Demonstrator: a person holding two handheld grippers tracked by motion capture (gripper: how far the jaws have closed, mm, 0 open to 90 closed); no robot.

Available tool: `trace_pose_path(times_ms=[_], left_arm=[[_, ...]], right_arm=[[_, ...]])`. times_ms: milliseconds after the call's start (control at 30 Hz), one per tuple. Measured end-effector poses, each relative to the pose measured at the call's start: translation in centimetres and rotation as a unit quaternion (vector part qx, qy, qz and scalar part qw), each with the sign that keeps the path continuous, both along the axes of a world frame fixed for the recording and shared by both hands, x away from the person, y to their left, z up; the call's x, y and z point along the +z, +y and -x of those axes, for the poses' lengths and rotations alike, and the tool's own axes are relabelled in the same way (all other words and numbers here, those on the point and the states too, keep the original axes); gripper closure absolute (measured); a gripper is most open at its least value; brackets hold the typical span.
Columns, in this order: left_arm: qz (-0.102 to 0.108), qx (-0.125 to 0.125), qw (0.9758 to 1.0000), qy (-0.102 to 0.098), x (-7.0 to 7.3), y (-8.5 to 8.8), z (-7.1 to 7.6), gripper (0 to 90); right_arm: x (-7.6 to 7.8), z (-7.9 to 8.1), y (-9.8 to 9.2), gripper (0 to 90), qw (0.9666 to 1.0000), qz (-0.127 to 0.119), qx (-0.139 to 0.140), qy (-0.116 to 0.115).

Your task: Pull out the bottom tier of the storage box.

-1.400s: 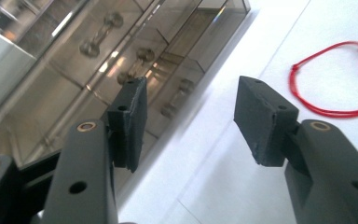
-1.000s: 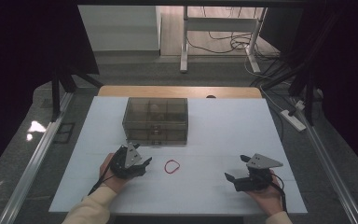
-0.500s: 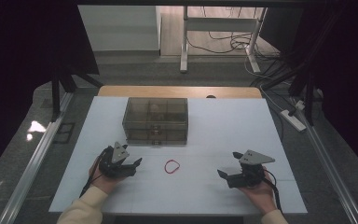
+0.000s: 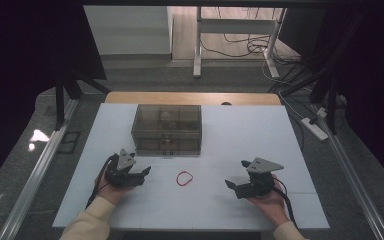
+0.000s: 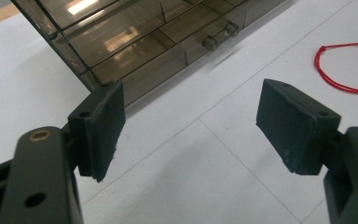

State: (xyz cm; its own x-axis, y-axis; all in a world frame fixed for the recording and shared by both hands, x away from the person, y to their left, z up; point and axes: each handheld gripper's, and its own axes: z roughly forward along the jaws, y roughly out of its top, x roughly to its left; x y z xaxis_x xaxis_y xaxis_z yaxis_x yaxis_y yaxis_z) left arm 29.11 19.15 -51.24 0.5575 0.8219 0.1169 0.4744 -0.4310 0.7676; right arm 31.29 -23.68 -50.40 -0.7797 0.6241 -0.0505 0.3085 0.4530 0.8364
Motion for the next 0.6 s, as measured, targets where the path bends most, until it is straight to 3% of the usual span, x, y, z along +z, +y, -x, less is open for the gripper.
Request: trace_pose_path(times_ms=[267,600], left_arm=[[-0.008,-0.001,1.0,0.0,0.0,0.1,-0.5,24.5],[-0.015,0.009,0.9998,0.0,-0.1,0.8,-0.9,23.8]], right_arm=[[0.2,-0.8,0.9,7.5,1.0,-0.003,0.004,0.003],[0.2,-2.0,3.4,7.5,0.9998,0.001,0.021,0.006]])
